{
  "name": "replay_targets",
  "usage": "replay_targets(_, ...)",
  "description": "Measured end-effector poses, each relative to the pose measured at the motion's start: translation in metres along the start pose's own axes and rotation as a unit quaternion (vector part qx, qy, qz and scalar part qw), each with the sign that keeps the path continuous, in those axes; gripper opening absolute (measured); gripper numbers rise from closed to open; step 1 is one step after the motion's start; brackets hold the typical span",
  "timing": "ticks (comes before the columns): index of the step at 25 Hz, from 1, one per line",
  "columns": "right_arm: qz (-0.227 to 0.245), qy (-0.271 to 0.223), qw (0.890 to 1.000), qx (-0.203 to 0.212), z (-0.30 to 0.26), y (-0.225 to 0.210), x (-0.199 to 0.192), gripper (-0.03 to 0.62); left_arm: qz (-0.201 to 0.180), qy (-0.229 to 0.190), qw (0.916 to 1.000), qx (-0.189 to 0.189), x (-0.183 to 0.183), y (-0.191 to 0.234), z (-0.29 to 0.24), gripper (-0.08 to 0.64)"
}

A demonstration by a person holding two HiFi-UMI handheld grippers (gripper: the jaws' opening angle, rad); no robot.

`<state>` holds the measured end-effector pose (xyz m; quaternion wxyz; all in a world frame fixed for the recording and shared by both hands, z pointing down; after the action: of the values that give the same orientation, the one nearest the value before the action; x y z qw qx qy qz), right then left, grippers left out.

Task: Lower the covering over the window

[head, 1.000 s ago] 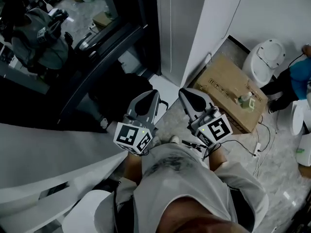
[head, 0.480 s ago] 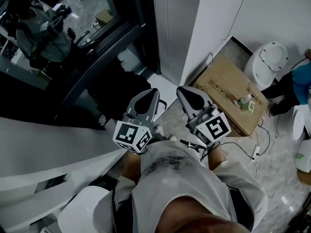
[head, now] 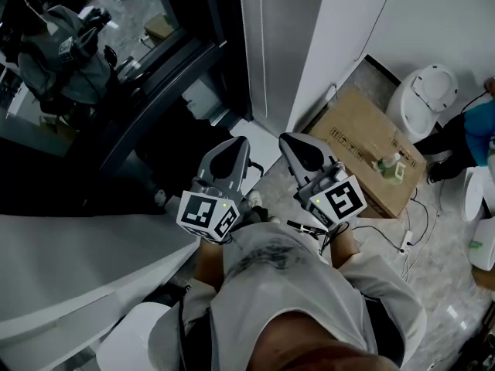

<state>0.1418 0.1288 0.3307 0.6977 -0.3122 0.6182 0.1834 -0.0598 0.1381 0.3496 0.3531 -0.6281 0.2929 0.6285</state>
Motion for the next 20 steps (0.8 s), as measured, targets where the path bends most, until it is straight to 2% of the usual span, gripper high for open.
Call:
replay_targets(11,0.001,-0.001,1.000,-0.008,-0.062,-0.035,0.004,0.017,0.005,-0.004,1.0000,-0.004,-0.008,0.060,-0.043,0.008)
replay_targets(20,0.008,0.007,1.000,-0.029,-0.103,-0.047,0.011,0.017,0.010,-0.008,0.9998,-0.017,-0.010,0.102,-0.067,0.008)
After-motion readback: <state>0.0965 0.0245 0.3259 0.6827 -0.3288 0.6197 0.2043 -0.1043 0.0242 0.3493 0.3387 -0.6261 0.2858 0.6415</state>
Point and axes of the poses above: the fingertips, and each gripper's own axes: z backward along the fingers, y to its left, x out of its top, the point moved 10 cm from there along z, backward along the fingers, and after that the axes turned 12 degrees about -z, right-handed, at the moved point
